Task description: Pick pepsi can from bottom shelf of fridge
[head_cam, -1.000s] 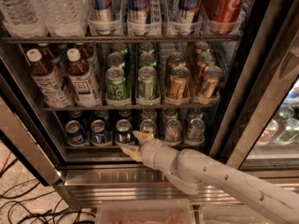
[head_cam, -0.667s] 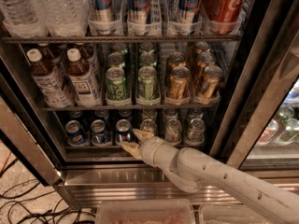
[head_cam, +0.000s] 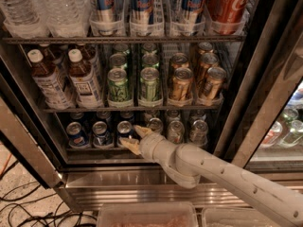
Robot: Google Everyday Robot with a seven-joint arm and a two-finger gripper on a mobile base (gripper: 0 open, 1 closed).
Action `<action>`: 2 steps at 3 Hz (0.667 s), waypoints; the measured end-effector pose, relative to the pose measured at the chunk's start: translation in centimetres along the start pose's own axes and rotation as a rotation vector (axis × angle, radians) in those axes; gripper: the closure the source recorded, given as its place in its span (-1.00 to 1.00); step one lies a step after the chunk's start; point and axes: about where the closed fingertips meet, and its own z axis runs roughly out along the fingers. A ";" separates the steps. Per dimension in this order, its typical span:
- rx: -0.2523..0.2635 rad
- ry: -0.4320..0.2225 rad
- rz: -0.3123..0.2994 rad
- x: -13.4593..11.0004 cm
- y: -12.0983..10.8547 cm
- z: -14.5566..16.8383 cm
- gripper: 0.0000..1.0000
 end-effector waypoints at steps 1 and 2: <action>-0.014 0.016 0.000 0.0 -0.4 1.5 -0.28; -0.047 0.036 0.006 0.3 -0.1 2.9 -0.34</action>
Offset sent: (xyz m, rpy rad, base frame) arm 0.0281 0.0294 -0.0188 -0.0277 0.0717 0.0724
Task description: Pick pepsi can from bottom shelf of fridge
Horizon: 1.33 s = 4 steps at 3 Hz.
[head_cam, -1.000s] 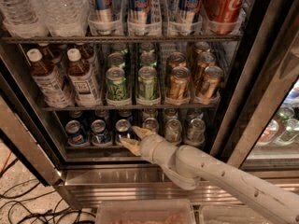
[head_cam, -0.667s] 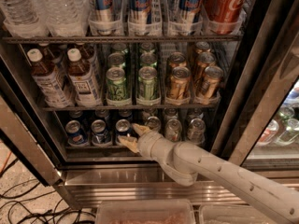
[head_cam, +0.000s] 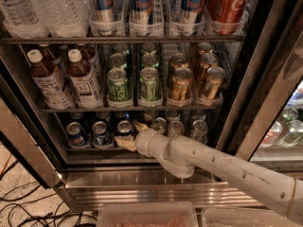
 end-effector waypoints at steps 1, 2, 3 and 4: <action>-0.014 0.007 0.001 0.1 0.3 0.3 0.02; -0.014 0.007 0.001 0.1 0.4 0.3 0.50; -0.014 0.007 0.001 0.1 0.4 0.3 0.96; -0.014 0.007 0.001 0.1 0.4 0.3 1.00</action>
Offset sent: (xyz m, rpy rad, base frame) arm -0.0008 0.0041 -0.0020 -0.0028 0.0090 0.0128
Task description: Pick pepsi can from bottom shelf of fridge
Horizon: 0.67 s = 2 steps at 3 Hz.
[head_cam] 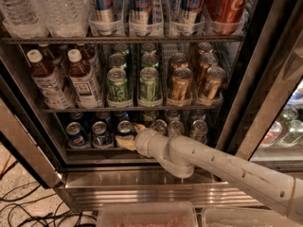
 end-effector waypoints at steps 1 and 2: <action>-0.011 -0.015 -0.015 -0.9 0.7 -0.2 1.00; -0.035 -0.049 -0.052 -2.8 2.0 -0.8 1.00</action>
Offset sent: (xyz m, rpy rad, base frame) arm -0.0317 0.0226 0.0521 0.0160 -0.1136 0.0912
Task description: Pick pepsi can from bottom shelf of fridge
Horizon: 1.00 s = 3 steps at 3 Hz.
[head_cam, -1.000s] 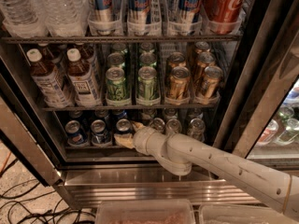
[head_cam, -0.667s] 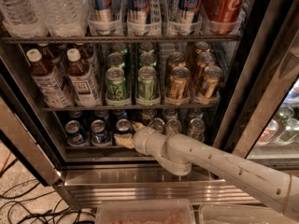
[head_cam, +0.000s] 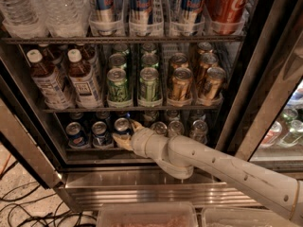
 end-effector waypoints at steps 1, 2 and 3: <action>-0.023 -0.024 -0.036 -1.6 1.1 -0.3 1.00; -0.043 -0.051 -0.045 -2.5 1.8 -0.6 1.00; -0.092 -0.052 -0.056 -3.1 2.4 -1.7 1.00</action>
Offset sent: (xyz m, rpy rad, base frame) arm -0.0251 0.0149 0.0328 0.0347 -0.0739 0.0834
